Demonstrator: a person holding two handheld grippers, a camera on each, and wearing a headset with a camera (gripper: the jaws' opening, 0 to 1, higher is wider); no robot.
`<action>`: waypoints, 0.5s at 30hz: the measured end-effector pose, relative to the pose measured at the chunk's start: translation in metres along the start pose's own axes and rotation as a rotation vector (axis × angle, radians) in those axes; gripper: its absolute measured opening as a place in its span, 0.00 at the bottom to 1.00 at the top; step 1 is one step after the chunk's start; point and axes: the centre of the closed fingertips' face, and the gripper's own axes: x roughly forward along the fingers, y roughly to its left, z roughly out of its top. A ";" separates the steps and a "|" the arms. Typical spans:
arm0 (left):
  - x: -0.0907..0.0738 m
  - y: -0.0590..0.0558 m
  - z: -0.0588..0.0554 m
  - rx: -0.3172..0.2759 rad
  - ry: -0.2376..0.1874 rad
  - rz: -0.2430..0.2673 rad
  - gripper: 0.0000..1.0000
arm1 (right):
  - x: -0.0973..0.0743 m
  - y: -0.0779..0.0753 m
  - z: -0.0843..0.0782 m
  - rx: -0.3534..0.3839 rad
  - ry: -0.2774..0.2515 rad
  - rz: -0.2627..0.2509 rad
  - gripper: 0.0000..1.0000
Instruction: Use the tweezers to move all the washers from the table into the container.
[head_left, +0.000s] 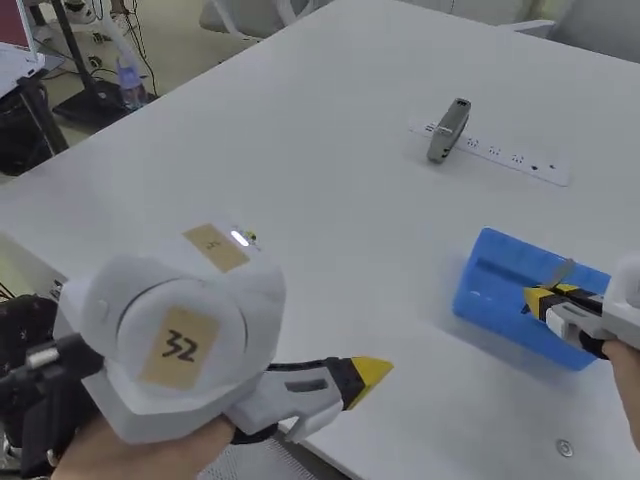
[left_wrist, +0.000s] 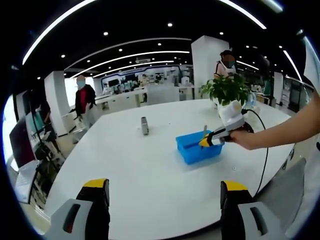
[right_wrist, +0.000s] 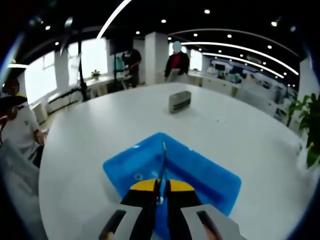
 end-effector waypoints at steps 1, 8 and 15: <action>0.000 0.000 0.001 -0.002 -0.003 0.000 0.94 | 0.001 0.001 0.000 0.000 0.000 0.004 0.03; -0.003 0.000 0.002 0.002 -0.006 0.002 0.95 | -0.005 -0.003 0.003 0.072 -0.021 0.000 0.04; -0.010 0.007 0.008 -0.006 -0.030 0.017 0.97 | -0.038 -0.001 0.030 0.064 -0.112 -0.016 0.04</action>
